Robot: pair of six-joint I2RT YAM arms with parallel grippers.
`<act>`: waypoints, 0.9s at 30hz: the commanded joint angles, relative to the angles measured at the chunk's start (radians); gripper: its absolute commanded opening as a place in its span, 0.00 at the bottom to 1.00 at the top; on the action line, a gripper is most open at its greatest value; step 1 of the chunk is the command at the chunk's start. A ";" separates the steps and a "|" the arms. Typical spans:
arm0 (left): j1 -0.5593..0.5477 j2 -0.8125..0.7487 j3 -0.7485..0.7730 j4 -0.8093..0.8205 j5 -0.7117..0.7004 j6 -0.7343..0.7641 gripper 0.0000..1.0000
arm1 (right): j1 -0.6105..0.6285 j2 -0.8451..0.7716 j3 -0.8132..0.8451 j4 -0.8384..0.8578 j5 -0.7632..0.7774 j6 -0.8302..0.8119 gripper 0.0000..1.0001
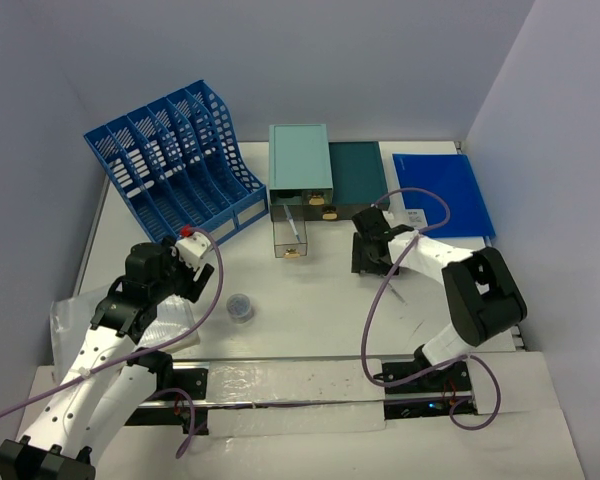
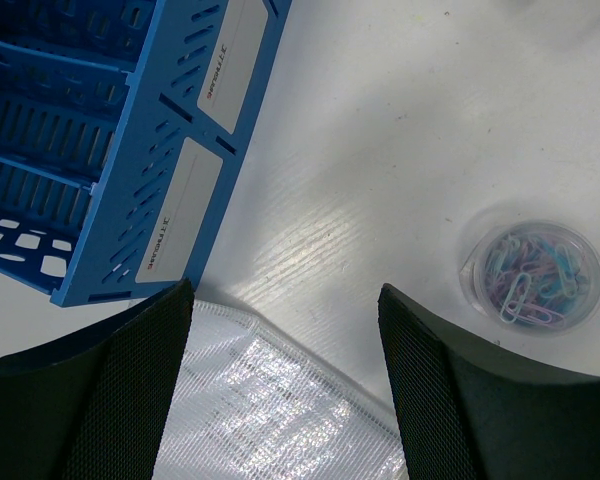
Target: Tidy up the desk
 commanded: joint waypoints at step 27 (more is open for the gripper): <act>0.008 0.008 0.006 0.017 0.013 -0.013 0.81 | 0.260 -0.438 -0.039 0.238 0.104 0.024 0.00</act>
